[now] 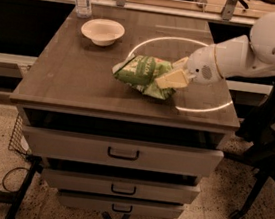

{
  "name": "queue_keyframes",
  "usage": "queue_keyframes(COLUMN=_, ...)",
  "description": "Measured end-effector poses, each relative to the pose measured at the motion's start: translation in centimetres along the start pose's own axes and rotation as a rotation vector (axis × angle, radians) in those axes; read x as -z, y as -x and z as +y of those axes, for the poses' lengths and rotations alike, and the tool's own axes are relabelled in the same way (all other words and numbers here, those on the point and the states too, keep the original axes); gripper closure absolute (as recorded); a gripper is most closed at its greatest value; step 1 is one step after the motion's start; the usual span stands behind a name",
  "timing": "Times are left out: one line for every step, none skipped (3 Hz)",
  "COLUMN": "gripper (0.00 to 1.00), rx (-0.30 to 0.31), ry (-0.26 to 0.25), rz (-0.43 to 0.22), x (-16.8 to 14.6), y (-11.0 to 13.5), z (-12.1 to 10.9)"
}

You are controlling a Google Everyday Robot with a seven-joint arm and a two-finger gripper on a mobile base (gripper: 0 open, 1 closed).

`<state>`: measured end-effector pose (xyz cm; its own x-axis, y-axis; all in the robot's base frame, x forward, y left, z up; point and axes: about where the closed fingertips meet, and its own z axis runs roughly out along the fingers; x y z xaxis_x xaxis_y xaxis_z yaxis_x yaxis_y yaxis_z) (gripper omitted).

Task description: Place green jalapeno chip bag into paper bowl

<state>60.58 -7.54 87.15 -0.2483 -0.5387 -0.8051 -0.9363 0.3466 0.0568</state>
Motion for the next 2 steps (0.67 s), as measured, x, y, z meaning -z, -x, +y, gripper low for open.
queue_keyframes(gripper=1.0, rx=0.043, ry=-0.019, rz=0.016, x=0.4, y=4.6, z=-1.7)
queue_keyframes(gripper=1.0, rx=0.075, ry=-0.053, rz=0.004, x=0.3, y=8.7, z=-3.8)
